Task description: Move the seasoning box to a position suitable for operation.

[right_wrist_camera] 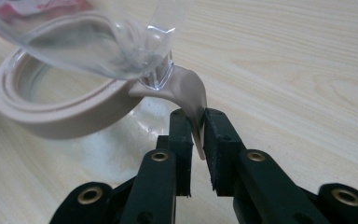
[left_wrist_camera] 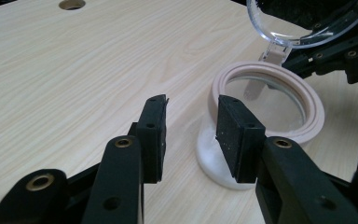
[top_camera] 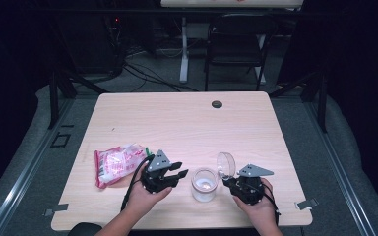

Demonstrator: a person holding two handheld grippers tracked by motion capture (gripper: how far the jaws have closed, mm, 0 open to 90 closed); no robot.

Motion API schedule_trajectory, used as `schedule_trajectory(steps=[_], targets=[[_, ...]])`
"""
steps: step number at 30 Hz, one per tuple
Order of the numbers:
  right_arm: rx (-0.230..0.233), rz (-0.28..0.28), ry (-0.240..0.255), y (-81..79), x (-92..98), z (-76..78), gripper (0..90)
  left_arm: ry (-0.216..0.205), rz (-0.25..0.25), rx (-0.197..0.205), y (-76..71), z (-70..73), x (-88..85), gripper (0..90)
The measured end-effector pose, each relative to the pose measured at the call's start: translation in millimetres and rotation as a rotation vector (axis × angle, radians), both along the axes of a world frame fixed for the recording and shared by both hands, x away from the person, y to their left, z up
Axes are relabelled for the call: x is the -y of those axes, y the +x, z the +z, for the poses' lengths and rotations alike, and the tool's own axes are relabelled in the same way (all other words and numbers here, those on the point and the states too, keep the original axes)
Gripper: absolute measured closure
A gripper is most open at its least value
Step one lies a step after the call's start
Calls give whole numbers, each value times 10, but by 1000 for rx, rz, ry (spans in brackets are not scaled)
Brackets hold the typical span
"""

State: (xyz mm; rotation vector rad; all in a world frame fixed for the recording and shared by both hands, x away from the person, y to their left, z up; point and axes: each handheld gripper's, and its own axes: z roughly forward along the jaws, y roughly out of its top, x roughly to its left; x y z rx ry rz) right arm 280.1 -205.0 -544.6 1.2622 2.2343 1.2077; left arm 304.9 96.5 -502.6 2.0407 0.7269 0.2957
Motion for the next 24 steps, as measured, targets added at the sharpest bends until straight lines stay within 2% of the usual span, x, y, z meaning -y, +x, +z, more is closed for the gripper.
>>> schedule_trajectory(steps=[5, 15, 20, 24], targets=[[-18, -11, 42, 110, 35, 2, 815, 4, 35, 7, -19, 10, -114, 629], [-37, -7, 68, 321, 40, 3, 816, 20, 137, 28, -32, 23, -416, 560], [-39, -4, 72, 402, 24, -2, 817, -5, 198, 22, -16, 34, -611, 547], [-41, 6, 75, 453, 24, -6, 813, -7, 233, 26, 17, 48, -749, 532]])
